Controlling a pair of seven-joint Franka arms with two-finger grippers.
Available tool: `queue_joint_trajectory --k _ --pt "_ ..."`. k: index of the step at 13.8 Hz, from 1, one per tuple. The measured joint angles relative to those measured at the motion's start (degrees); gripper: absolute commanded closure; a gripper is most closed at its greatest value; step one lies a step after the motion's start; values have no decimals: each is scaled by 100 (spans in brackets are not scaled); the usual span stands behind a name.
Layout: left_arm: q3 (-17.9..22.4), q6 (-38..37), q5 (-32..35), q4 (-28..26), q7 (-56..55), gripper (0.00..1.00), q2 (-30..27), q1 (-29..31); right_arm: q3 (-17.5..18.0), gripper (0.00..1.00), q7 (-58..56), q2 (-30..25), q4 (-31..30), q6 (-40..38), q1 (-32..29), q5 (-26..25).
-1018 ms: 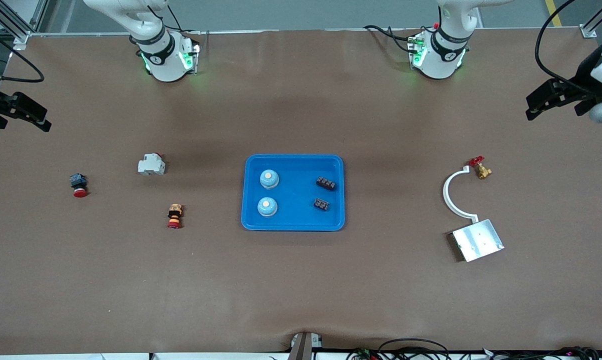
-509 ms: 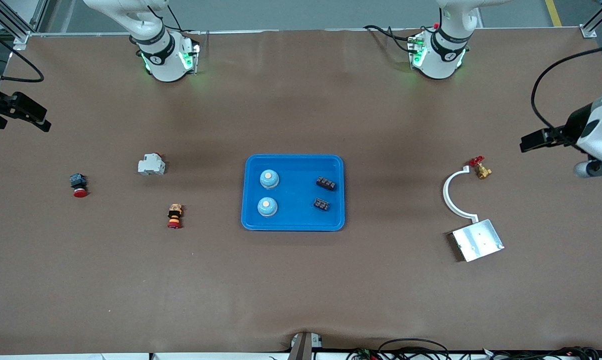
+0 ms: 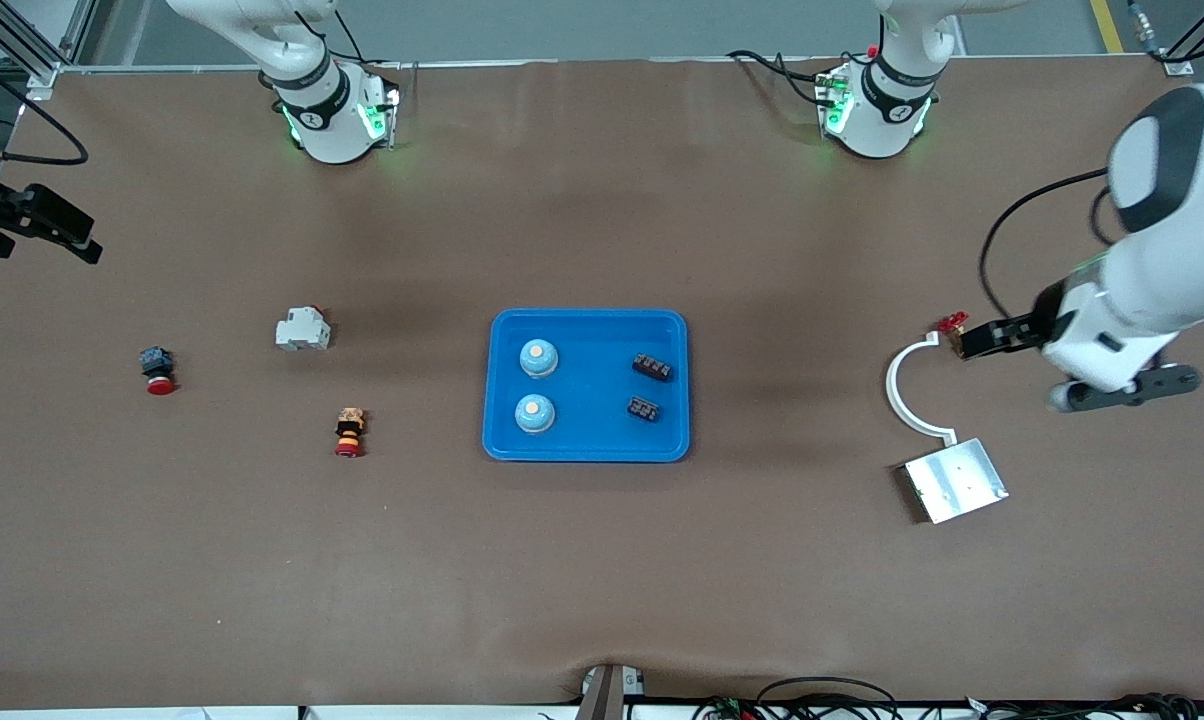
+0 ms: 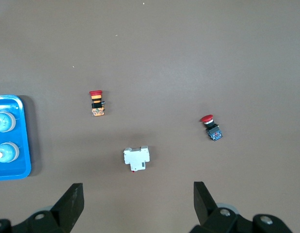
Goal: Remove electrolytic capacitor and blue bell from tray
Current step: 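Reach the left gripper down to a brown capacitor in the tray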
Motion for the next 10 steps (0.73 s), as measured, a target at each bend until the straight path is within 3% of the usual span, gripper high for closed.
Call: queue_joint_trajectory --k 10 --pt "-54 1537 -2 -30 -3538 0 1065 -1929 6 0 47 0 -4 -8 1 8"
